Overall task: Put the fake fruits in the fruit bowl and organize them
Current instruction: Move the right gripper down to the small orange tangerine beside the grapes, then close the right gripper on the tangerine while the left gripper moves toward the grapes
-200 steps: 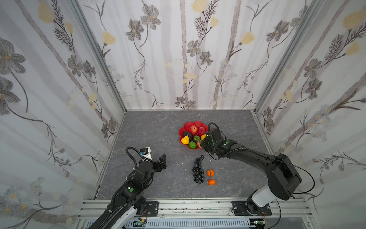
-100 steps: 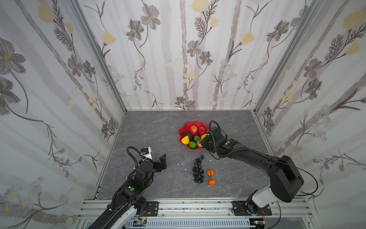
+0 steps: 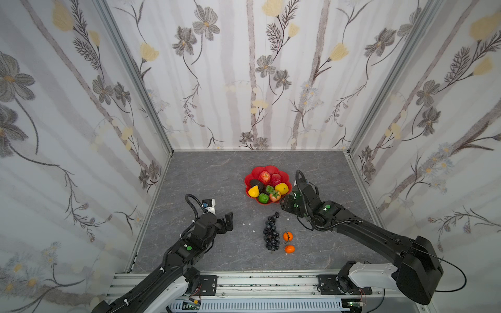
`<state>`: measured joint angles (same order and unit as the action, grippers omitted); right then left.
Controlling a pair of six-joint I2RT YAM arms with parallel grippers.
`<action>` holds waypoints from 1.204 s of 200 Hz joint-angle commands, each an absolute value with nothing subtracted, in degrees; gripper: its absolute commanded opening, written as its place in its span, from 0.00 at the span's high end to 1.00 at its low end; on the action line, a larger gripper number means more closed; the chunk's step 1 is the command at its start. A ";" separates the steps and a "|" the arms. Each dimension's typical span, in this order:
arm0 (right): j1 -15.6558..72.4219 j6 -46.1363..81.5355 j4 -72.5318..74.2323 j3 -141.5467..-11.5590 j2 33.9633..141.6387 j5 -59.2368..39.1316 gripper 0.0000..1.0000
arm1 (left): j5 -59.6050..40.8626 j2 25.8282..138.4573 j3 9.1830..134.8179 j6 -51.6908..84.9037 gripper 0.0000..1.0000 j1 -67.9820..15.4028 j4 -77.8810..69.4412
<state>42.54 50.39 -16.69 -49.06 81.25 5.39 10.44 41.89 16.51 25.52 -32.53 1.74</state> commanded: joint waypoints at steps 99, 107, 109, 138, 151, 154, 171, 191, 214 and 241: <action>48.78 45.44 -19.57 -44.63 86.54 3.49 0.65 | 1.43 57.02 19.05 25.03 0.01 -32.78 -9.76; 48.80 45.35 -20.00 -44.64 86.70 3.69 0.66 | 1.41 57.25 19.05 24.88 0.01 -32.85 -9.95; 48.85 45.35 -20.10 -44.65 86.74 3.69 0.66 | 1.41 57.29 19.07 24.87 0.01 -32.84 -9.98; 49.53 44.91 -22.21 -44.66 87.01 5.15 0.68 | 1.89 57.47 19.03 24.43 0.01 -32.93 -10.15; 49.72 44.82 -23.04 -44.65 87.15 5.91 0.68 | 2.03 57.57 19.09 24.33 0.01 -32.91 -10.12; 49.74 44.82 -23.29 -44.62 87.18 6.08 0.69 | 2.02 57.57 19.15 24.28 0.01 -32.95 -10.11; 49.75 44.75 -24.08 -44.52 87.49 7.14 0.68 | 2.22 57.57 19.13 24.18 0.01 -32.95 -10.20; 49.75 44.32 -24.30 -44.93 88.77 7.83 0.69 | 2.11 57.33 19.14 24.34 0.00 -33.04 -10.01; 49.95 43.86 -24.60 -45.95 90.01 7.79 0.70 | 2.26 56.54 19.05 24.21 0.00 -33.13 -9.59; 50.49 44.01 -24.77 -46.40 90.50 7.97 0.75 | 2.64 55.64 18.74 24.14 0.00 -33.22 -9.15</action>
